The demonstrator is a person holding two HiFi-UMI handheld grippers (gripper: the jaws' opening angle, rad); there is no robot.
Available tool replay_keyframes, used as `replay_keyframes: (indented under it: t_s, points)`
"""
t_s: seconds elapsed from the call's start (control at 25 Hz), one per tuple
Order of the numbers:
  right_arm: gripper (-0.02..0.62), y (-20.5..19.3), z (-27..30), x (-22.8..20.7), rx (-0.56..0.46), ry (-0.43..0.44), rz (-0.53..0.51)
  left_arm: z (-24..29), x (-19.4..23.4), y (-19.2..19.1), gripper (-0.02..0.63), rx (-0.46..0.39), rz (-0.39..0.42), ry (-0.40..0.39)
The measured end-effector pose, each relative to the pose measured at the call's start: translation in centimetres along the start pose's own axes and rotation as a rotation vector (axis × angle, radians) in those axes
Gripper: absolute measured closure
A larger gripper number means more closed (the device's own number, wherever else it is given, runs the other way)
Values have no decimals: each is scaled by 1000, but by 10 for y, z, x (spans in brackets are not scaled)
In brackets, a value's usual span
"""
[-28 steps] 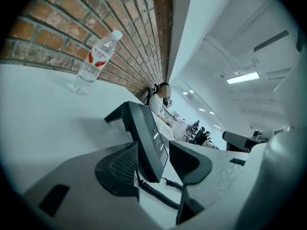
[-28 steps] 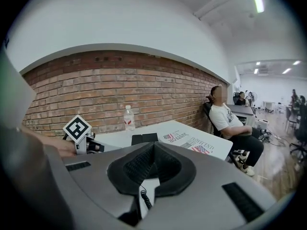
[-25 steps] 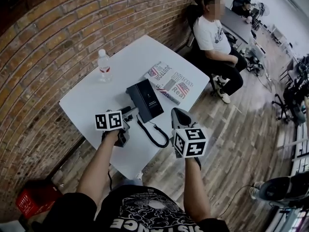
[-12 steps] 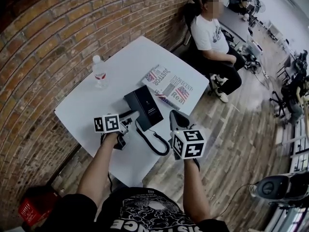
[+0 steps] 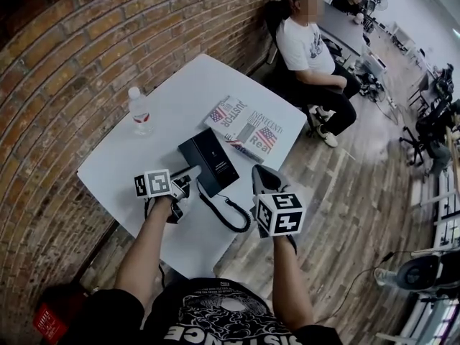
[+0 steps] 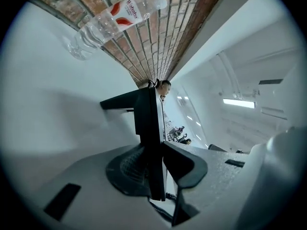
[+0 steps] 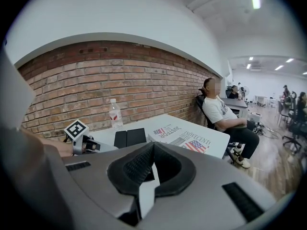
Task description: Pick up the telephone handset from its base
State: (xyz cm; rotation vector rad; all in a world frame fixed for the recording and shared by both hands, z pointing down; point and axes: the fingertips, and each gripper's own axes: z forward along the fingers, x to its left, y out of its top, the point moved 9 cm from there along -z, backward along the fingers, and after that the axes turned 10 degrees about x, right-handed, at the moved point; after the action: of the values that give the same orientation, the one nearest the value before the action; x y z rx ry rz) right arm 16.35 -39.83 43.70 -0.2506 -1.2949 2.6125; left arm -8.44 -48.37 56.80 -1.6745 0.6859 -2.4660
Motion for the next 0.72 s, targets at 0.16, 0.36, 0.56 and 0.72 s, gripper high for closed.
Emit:
replay_keyframes:
  t_s: [0.16, 0.36, 0.56, 0.72]
  points:
    - [594, -3, 0, -2, 0, -2, 7, -1, 0, -1, 517, -8, -35, -15]
    - [595, -7, -2, -3, 6, -4, 9, -1, -2, 0, 520, -6, -52, 1]
    - [594, -9, -6, -4, 6, -6, 7, -1, -7, 0, 525, -5, -67, 21]
    - [595, -11, -10, -3, 6, -4, 11, -3, -14, -1, 532, -14, -56, 15]
